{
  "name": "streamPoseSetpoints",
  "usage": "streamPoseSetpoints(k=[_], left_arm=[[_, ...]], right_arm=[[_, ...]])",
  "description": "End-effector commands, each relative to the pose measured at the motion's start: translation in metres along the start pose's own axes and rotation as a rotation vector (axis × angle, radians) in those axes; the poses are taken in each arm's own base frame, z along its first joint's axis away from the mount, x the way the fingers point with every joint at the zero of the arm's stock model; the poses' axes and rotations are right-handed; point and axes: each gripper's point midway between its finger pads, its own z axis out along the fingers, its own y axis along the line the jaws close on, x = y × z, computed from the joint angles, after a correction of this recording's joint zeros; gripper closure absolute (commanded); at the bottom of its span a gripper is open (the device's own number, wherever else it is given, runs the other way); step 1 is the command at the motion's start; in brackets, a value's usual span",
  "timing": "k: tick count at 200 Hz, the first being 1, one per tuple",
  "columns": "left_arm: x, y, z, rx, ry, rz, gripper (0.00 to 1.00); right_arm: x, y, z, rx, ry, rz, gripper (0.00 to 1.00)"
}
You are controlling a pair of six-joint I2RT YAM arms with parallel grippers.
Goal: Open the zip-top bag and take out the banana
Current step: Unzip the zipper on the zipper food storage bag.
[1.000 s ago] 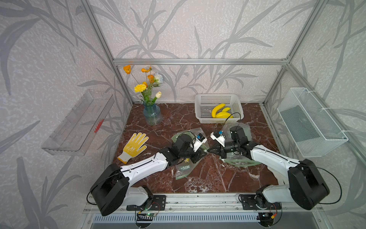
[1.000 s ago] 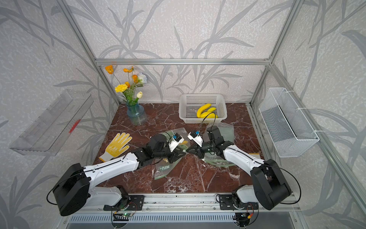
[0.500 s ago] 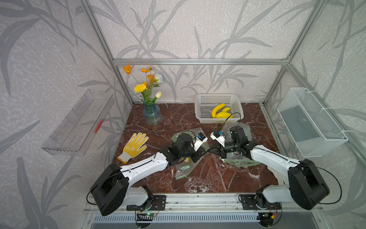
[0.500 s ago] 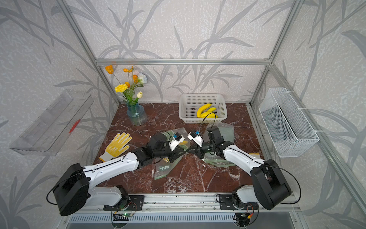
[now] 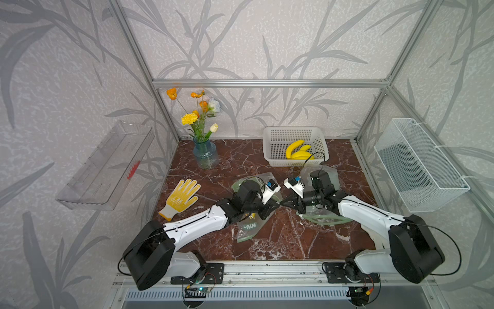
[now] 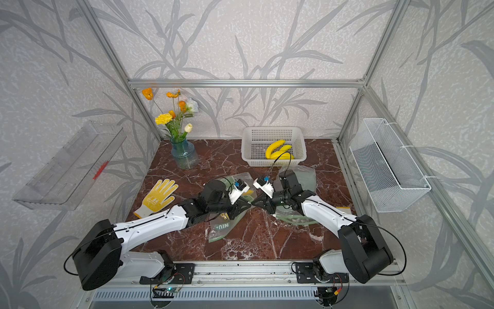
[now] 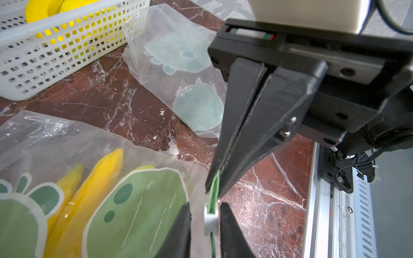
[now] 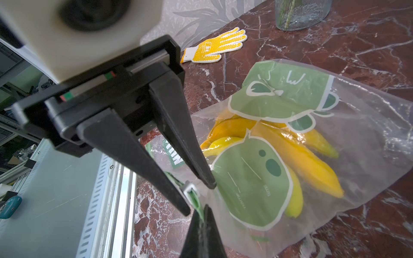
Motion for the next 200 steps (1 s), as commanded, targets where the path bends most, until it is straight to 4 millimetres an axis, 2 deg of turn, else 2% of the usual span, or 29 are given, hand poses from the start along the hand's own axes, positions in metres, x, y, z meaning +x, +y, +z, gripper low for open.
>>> streamPoseSetpoints(k=[1,124,200], left_arm=[[-0.01,-0.001,-0.005,-0.01,-0.02,0.026,0.79],[-0.005,0.0,-0.005,-0.019,-0.005,0.021,0.92],[0.018,0.002,-0.008,-0.033,0.051,0.002,0.92]], right_arm=[[-0.008,-0.002,0.0,0.002,-0.003,-0.001,1.0],[-0.008,-0.006,0.0,0.023,-0.005,0.005,1.0],[-0.022,-0.009,-0.007,0.089,-0.073,-0.002,1.0]])
